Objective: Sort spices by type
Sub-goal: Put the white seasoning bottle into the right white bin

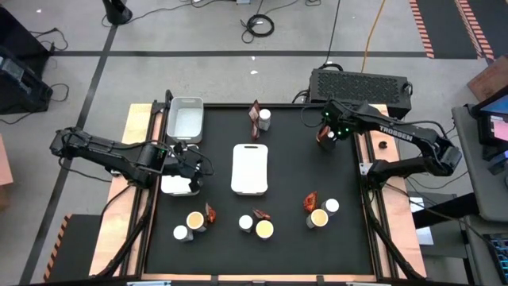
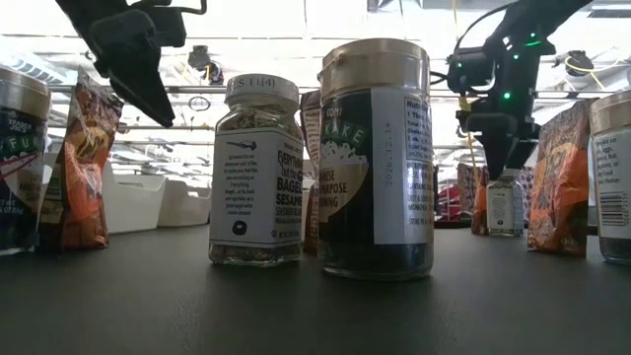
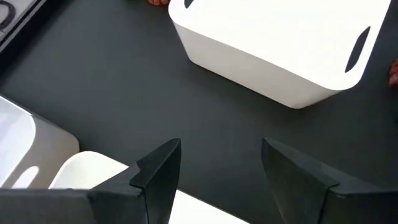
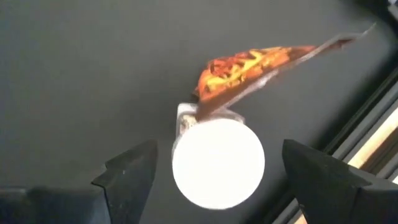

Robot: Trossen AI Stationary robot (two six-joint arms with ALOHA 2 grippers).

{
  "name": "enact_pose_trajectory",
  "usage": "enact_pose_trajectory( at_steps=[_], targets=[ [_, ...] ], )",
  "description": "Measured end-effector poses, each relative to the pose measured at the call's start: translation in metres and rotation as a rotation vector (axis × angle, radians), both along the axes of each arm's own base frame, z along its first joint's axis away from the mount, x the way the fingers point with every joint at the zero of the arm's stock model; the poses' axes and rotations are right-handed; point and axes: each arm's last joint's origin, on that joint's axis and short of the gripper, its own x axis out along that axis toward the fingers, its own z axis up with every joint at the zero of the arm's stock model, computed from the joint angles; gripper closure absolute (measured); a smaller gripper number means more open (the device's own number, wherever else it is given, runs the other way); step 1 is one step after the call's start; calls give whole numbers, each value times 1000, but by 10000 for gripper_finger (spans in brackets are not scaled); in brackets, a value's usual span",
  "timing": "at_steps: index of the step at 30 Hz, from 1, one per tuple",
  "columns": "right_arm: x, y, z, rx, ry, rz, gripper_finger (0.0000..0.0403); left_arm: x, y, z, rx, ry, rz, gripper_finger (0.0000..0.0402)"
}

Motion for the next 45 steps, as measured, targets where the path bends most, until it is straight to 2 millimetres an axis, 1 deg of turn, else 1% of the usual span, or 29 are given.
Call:
enact_pose_trajectory(
  at_steps=[5, 11, 17, 24, 28, 30, 35, 41, 45],
  targets=[
    [1, -1, -2, 3, 4, 0, 96, 0, 0, 0, -2, -1, 2, 175],
    [4, -3, -8, 35, 32, -6, 132, 0, 0, 0, -2, -2, 2, 175],
    [7, -5, -14, 54, 55, -2, 187, 0, 0, 0, -2, -2, 2, 175],
    [7, -5, -13, 53, 54, 10, 260, 0, 0, 0, -2, -2, 2, 175],
    [3, -3, -9, 57, 69, 13, 261, 0, 0, 0, -2, -2, 2, 175],
    [2, -1, -2, 59, 73, 11, 261, 0, 0, 0, -2, -2, 2, 175],
    [4, 1, 24, 70, 56, 28, 257, 0, 0, 0, -13, -3, 4, 175],
    [21, 5, 68, 83, -142, 112, 260, 0, -1, 0, -77, -6, 27, 175],
    [33, 10, 102, 19, -265, 177, 259, -1, -2, -1, -112, -5, 45, 175]
  ],
)
